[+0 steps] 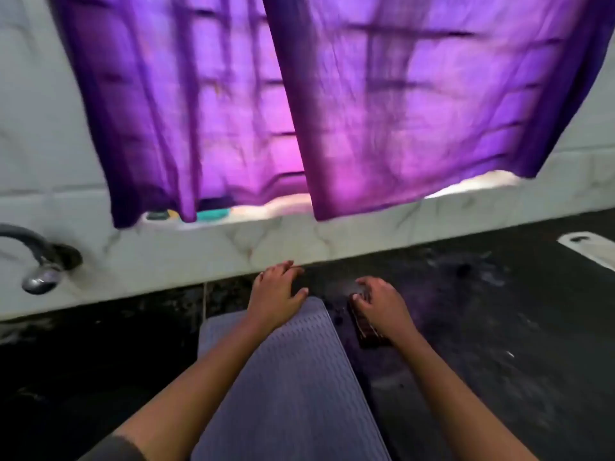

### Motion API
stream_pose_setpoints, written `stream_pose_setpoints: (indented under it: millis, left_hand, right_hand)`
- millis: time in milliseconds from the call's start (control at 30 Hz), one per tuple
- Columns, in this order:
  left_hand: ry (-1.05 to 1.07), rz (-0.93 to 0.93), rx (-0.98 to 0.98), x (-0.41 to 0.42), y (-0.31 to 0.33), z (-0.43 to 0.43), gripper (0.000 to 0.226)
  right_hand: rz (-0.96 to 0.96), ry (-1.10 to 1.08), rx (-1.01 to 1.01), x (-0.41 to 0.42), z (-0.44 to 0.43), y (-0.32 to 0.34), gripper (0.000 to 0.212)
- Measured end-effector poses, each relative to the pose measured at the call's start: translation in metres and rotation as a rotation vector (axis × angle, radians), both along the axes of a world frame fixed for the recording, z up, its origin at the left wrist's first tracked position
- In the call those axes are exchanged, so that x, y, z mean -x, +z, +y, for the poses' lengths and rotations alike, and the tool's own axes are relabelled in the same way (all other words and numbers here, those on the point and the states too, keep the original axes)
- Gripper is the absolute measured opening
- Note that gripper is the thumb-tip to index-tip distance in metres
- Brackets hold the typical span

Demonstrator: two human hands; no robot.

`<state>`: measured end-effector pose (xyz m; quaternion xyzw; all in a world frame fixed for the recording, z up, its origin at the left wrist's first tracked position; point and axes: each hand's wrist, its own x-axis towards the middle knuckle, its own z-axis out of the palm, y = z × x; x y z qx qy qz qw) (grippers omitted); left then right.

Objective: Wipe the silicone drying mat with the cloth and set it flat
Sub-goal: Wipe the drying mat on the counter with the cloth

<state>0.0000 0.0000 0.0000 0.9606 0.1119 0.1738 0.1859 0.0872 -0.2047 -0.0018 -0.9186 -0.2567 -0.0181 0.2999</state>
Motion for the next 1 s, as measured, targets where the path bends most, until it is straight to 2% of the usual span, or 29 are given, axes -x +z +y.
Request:
stream_pose_setpoints:
  millis: [67,133,200,267,400,600,700,833,900,1000]
  left_hand:
    - [0.015,0.2,-0.005,-0.017,-0.025,-0.013,0.046]
    - [0.032,0.345,0.012,-0.027,-0.055,-0.02,0.048]
    - [0.076,0.409,0.019,-0.036,-0.08,-0.022,0.053]
    - [0.13,0.403,0.02,-0.041,-0.099,-0.018,0.054]
    - [0.195,0.396,0.039,-0.044,-0.118,-0.014,0.045]
    - [0.204,0.351,0.029,-0.043,-0.127,-0.004,0.042]
    - [0.14,0.326,0.036,-0.041,-0.122,0.011,0.04]
    - [0.164,0.18,0.029,-0.029,-0.124,0.032,0.036]
    - [0.208,0.159,0.029,-0.024,-0.127,0.038,0.038]
    - [0.187,0.221,0.034,-0.021,-0.133,0.039,0.04]
  right_hand:
    - [0.073,-0.06,0.153,-0.014,-0.01,-0.025,0.041]
    - [0.173,-0.071,0.309,-0.025,-0.016,-0.053,0.062]
    - [0.216,-0.056,0.404,-0.036,-0.014,-0.076,0.075]
    - [0.225,-0.055,0.448,-0.047,-0.007,-0.09,0.079]
    - [0.2,-0.072,0.503,-0.055,0.001,-0.114,0.075]
    - [-0.059,-0.103,0.53,-0.061,0.009,-0.114,0.057]
    - [0.035,-0.11,0.451,-0.072,0.014,-0.104,0.053]
    - [0.215,-0.155,0.174,-0.08,0.024,-0.084,0.047]
    - [0.214,-0.121,0.097,-0.071,0.037,-0.078,0.046]
    - [0.167,-0.027,0.052,-0.051,0.07,-0.073,0.05]
